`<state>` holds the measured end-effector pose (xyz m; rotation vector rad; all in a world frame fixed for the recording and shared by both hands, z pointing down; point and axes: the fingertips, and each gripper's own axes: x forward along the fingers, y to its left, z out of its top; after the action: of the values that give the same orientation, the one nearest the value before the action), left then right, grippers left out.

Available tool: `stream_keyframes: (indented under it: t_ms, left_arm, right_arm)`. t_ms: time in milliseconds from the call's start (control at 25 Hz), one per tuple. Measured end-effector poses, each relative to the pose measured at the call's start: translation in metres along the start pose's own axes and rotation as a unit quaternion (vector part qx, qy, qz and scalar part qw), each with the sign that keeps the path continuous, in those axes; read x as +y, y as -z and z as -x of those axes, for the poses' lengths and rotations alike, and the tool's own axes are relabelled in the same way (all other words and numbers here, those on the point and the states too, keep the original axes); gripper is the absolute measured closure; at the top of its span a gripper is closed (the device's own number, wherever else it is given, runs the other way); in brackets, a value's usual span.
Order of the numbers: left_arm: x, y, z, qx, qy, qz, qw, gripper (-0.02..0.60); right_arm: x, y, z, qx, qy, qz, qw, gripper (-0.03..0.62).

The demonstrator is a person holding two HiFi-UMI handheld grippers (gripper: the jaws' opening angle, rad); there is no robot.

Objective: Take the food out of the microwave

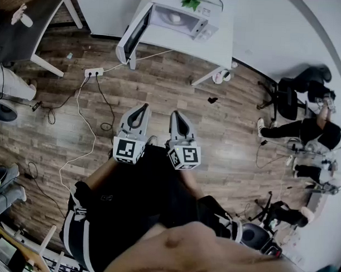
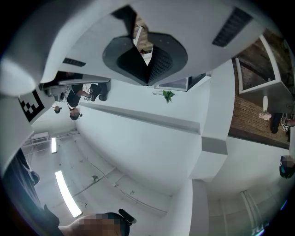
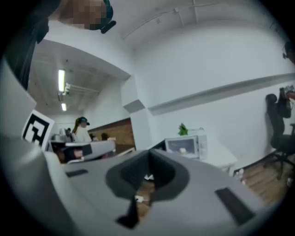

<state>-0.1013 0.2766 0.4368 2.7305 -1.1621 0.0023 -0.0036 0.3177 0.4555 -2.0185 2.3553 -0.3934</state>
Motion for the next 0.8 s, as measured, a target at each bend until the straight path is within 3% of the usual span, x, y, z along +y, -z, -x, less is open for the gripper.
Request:
stream_keyframes:
  t_ms: [160,800]
  left_arm:
    - [0.002,-0.002,0.000,-0.008,0.006,-0.021,0.9997,0.551]
    - [0.009,0.002,0.012,-0.005,0.011,-0.012,0.9999,0.551]
  right_arm:
    - [0.002,0.001,-0.002,0.001,-0.001,-0.001,1.000,0.562]
    - [0.018,0.002,-0.002,-0.009,0.001,-0.021,1.000,0.562]
